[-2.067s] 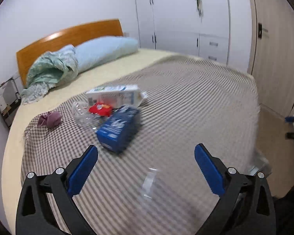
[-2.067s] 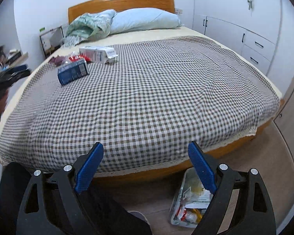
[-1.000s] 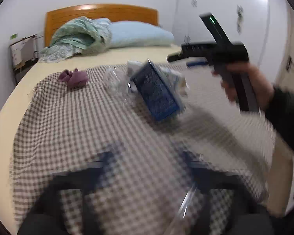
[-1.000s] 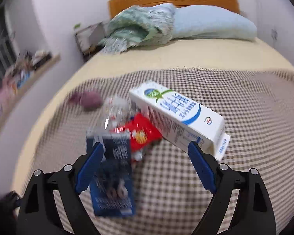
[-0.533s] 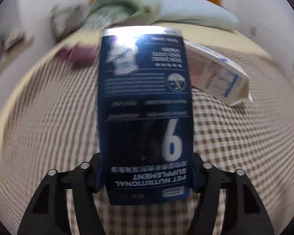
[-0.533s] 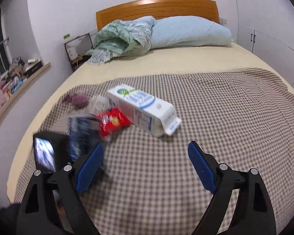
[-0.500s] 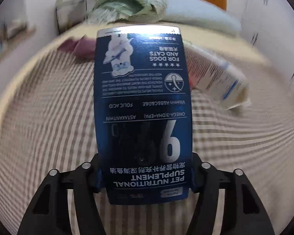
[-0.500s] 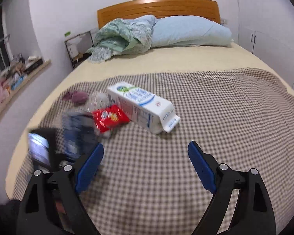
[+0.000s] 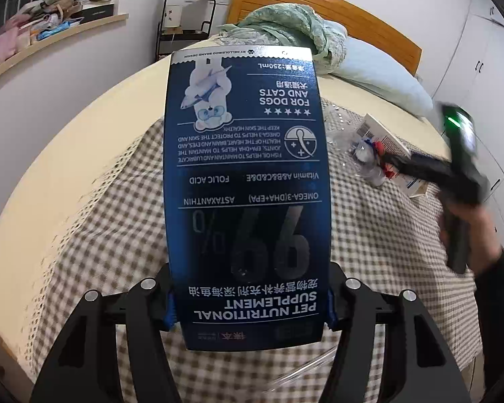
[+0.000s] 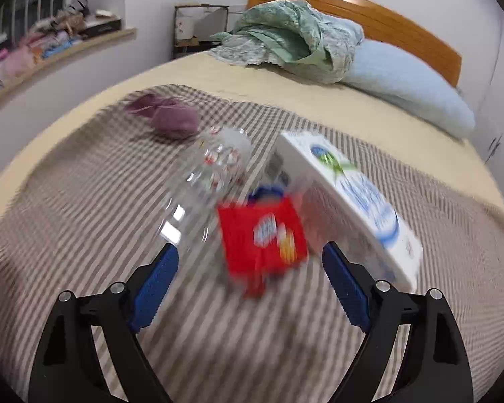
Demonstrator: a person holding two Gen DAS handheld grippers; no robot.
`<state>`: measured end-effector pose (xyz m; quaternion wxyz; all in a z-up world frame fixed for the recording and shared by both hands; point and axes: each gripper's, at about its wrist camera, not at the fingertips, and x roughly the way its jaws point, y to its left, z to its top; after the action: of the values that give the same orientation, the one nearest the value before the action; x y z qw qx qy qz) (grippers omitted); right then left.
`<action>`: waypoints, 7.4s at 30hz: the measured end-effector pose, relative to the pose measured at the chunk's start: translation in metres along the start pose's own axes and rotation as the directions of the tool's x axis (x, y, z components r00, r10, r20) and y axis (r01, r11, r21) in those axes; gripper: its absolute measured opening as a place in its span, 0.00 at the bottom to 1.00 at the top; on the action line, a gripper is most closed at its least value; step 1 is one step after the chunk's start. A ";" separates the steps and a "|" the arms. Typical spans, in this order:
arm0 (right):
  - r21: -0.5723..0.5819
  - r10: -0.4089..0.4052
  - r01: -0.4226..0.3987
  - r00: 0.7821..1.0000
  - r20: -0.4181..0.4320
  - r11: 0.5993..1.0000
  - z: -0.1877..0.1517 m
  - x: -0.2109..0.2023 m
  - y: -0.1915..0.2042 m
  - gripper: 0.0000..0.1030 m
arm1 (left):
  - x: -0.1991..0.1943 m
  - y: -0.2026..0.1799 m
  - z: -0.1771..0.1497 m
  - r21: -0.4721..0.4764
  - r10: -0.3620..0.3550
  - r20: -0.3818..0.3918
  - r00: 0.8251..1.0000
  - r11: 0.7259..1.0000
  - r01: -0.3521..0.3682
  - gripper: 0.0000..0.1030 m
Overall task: Collect trash
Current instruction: 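Grasp the red packet with the right tool while the left tool holds the blue box, then carry the blue box and red packet down to the floor bin, then open the left tool to drop the blue box while the right tool drops the red packet, then move both tools back over the bed toward the clear plastic bottle, then grasp the clear plastic bottle with the left tool, then carry the bottle to the bin and open the left tool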
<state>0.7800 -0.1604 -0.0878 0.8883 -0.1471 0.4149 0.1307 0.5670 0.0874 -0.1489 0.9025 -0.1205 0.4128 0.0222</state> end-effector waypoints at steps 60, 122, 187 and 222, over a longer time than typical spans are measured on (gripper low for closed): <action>0.861 0.048 0.346 0.920 -0.390 0.373 -0.786 -0.411 -0.192 0.04 | 0.081 -0.563 -0.495 0.375 0.067 -0.876 0.478 0.718 0.587 0.92; -0.775 0.111 -0.290 0.954 -0.277 0.562 -0.167 -0.147 0.119 0.59 | -0.129 0.060 -0.097 0.164 0.102 -0.031 0.994 0.982 -0.095 0.92; 0.556 0.012 -0.047 0.998 0.066 0.830 -0.265 -0.127 -0.143 0.00 | -0.036 -0.165 0.167 0.281 -0.121 0.172 0.978 0.957 0.069 0.54; 0.723 -0.032 0.351 0.909 -0.415 0.596 -0.683 -0.379 -0.171 0.05 | -0.014 -0.455 -0.388 0.303 -0.136 -0.858 0.495 0.643 0.703 0.56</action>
<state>0.1274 -0.6125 -0.1859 0.7794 0.1895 0.5659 -0.1907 0.3347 -0.4446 -0.2921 0.5896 0.0843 0.6923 -0.4074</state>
